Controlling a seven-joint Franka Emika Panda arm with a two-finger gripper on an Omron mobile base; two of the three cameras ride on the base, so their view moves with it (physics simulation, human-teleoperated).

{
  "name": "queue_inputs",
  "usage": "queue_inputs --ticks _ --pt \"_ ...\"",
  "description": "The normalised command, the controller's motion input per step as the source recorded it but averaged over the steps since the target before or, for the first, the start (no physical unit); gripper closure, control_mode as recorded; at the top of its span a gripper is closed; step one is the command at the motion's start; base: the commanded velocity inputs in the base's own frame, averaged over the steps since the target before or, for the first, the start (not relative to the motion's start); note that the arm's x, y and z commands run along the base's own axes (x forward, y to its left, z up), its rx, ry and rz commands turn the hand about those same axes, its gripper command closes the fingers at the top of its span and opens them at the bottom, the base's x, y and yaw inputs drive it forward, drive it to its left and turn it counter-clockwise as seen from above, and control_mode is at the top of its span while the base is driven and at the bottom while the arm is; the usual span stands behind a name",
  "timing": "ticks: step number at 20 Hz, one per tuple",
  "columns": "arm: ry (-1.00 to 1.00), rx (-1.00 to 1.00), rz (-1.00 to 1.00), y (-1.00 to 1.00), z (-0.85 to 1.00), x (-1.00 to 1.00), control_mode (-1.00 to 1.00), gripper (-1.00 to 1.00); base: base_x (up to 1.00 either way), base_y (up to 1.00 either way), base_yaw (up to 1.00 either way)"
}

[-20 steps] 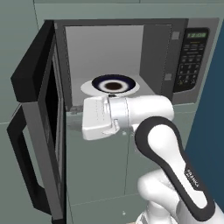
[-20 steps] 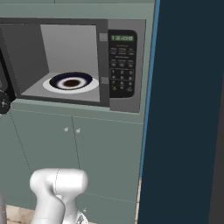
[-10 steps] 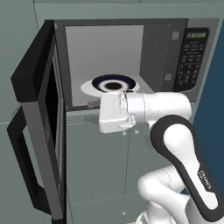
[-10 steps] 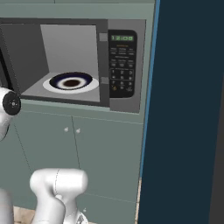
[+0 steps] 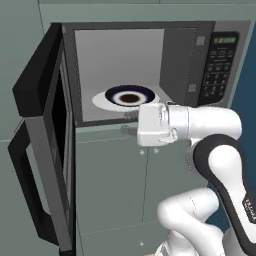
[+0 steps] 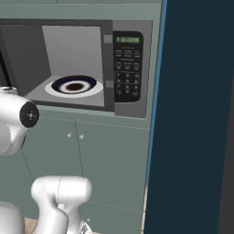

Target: Pick the eggplant from the counter and place it in the microwave. Then turn on the microwave.

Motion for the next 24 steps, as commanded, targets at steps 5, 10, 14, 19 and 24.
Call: queue_inputs --ticks 5,10,14,19,24 --pt "0.12 -0.05 -0.23 -0.26 0.10 0.26 -1.00 -1.00 0.00 0.00 0.00" --pt "0.19 -0.11 -0.29 -0.18 0.19 0.27 -1.00 -1.00 0.00 0.00 0.00" --pt "0.20 -0.14 -0.29 -0.21 0.18 0.26 -1.00 -1.00 0.00 0.00 0.00" --pt "0.15 -0.14 -0.26 -0.29 0.01 0.34 -1.00 -1.00 0.00 0.00 0.00" --pt "0.13 -0.15 -0.27 -0.31 0.00 0.34 -1.00 -1.00 0.00 0.00 0.00"
